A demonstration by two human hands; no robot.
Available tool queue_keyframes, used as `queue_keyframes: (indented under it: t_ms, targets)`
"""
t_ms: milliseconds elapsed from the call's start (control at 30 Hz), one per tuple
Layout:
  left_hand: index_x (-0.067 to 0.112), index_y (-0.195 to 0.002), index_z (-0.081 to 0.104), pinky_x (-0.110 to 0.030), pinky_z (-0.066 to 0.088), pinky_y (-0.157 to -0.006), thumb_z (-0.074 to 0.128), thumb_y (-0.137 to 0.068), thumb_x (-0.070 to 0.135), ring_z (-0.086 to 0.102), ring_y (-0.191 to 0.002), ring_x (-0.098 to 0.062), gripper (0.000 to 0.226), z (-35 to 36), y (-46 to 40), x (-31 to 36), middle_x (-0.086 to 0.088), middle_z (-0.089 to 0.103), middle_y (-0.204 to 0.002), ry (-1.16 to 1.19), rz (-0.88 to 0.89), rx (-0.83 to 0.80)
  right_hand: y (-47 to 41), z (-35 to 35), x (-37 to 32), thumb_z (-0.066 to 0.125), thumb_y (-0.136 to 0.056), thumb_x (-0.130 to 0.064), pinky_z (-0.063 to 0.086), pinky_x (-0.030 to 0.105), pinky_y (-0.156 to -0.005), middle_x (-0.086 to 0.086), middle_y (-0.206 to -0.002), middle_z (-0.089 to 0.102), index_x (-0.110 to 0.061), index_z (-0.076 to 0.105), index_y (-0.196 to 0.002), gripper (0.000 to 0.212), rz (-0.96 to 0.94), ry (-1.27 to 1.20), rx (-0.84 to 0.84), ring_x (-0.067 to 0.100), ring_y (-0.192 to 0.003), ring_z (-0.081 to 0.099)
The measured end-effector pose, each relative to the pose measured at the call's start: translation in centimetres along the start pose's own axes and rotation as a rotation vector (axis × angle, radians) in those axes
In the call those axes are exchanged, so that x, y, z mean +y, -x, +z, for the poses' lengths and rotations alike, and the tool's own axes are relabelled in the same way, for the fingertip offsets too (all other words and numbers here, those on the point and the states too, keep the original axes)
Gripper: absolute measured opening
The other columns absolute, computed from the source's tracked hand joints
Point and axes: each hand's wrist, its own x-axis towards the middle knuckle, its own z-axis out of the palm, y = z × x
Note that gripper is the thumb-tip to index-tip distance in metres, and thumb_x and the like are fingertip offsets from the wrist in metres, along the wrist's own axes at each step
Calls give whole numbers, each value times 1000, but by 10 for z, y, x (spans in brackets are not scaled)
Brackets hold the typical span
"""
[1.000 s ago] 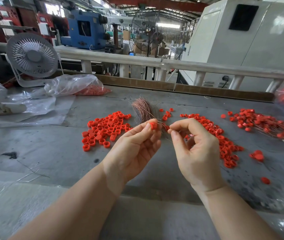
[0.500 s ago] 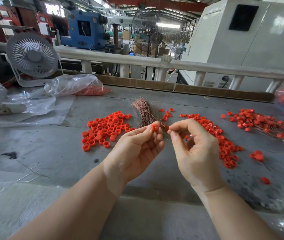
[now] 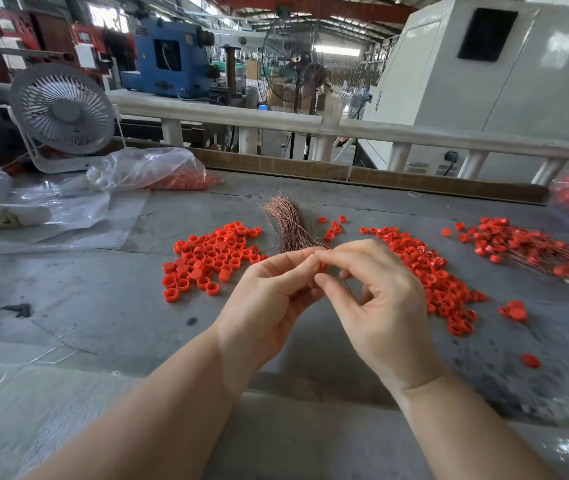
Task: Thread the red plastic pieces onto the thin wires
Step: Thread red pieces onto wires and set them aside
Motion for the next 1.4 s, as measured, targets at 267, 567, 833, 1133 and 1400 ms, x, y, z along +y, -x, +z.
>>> queue_keyframes:
  t_ms: [267, 567, 833, 1133, 1400]
  targets:
    - [11, -72, 76, -17, 55, -63, 60, -72, 18, 61, -58, -6, 18, 4, 2, 3, -1, 66, -65, 25, -35, 44, 0, 1, 4, 68, -79, -4, 50, 29, -70, 2, -83, 65, -7, 73, -89, 12, 35, 29, 60, 17, -76, 61]
    - [7, -81, 76, -22, 56, -63, 50, -82, 5, 69, -67, -13, 27, 4, 2, 8, -8, 72, -77, 98, -101, 3, -1, 1, 7, 66, -81, -3, 42, 10, -72, -2, -83, 66, -6, 72, -88, 10, 103, -77, 98, 6, -81, 59]
    - [9, -79, 77, -20, 56, -64, 58, -68, 9, 68, -66, -10, 22, 3, 3, 8, -6, 72, -73, 95, -69, -23, -1, 1, 6, 65, -82, -6, 42, 11, -74, -3, -85, 66, -8, 72, -89, 9, 97, -109, 106, 5, -83, 60]
    - [3, -89, 73, -18, 56, -66, 60, -69, 7, 67, -65, -7, 24, 2, 3, 6, -5, 72, -75, 78, -22, -18, -2, 0, 4, 64, -83, -9, 40, 8, -72, -7, -85, 65, -10, 71, -90, 10, 93, -129, 100, 2, -83, 60]
    - [9, -83, 76, -18, 55, -67, 62, -66, 6, 69, -71, -11, 22, 4, 3, 6, -7, 73, -80, 44, 61, -8, -2, -1, 2, 63, -84, -8, 44, 13, -75, -5, -88, 67, -10, 71, -92, 12, 110, -138, 98, 3, -85, 61]
